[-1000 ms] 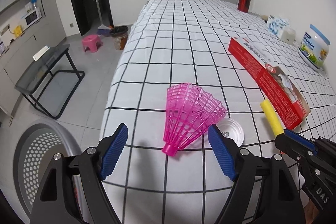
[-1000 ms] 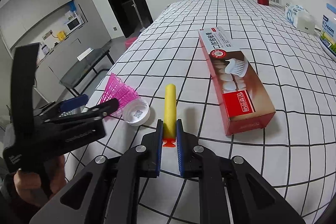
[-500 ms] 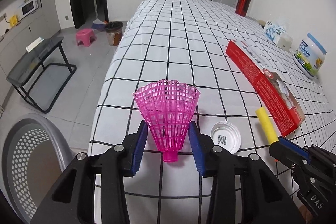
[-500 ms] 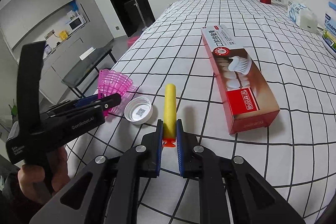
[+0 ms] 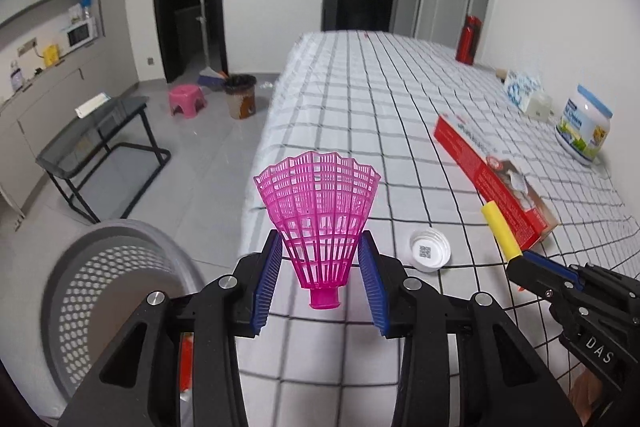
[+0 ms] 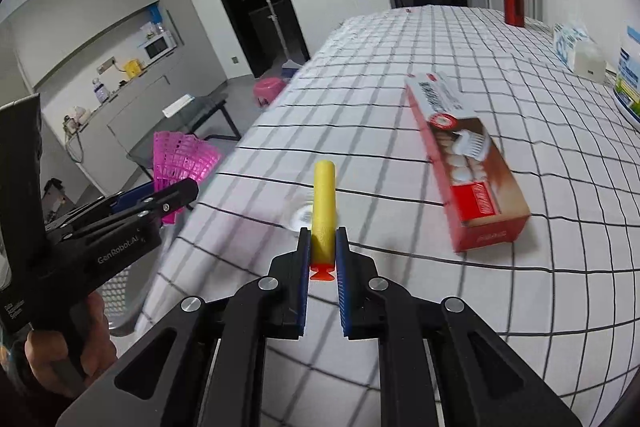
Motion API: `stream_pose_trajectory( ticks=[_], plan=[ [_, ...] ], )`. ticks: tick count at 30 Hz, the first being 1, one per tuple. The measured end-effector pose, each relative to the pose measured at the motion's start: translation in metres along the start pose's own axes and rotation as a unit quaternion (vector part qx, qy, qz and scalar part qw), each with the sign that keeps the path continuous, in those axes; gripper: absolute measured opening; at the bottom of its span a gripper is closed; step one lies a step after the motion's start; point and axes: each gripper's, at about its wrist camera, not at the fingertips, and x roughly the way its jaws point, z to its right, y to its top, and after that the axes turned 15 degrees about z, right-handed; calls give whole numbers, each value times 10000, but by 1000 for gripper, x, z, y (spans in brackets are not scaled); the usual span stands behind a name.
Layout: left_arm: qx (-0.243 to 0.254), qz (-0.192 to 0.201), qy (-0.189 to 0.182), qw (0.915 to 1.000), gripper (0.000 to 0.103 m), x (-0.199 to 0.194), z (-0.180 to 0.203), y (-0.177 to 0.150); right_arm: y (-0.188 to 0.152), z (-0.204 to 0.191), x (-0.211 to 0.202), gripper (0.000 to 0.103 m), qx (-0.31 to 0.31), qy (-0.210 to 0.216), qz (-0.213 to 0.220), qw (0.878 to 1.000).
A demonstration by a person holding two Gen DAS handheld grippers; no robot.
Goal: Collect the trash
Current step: 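Grasp the yellow foam dart with the right tool while the left tool grasps the pink shuttlecock, then carry the shuttlecock and dart over the basket and open both tools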
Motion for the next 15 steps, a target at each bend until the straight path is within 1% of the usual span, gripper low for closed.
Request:
stream_pose_trajectory(
  ticks=[3,8,11,15],
  plan=[
    [-1,179,222,9996,39,-19,-15,6,5,-23,-6,12,-185,160,76,9997],
    [-59,406,685,9968,39,-50,-57,10,9,-65,-7,12,-432,525,119,9976],
    [-115,438,931,9946,39,-61,-81,7,9,-93,-1,12,-582,798,66,9951],
    [-185,358,1281,9909,39,-70,-117,0,5,-130,14,12,-688,1219,-112,9901]
  ],
)
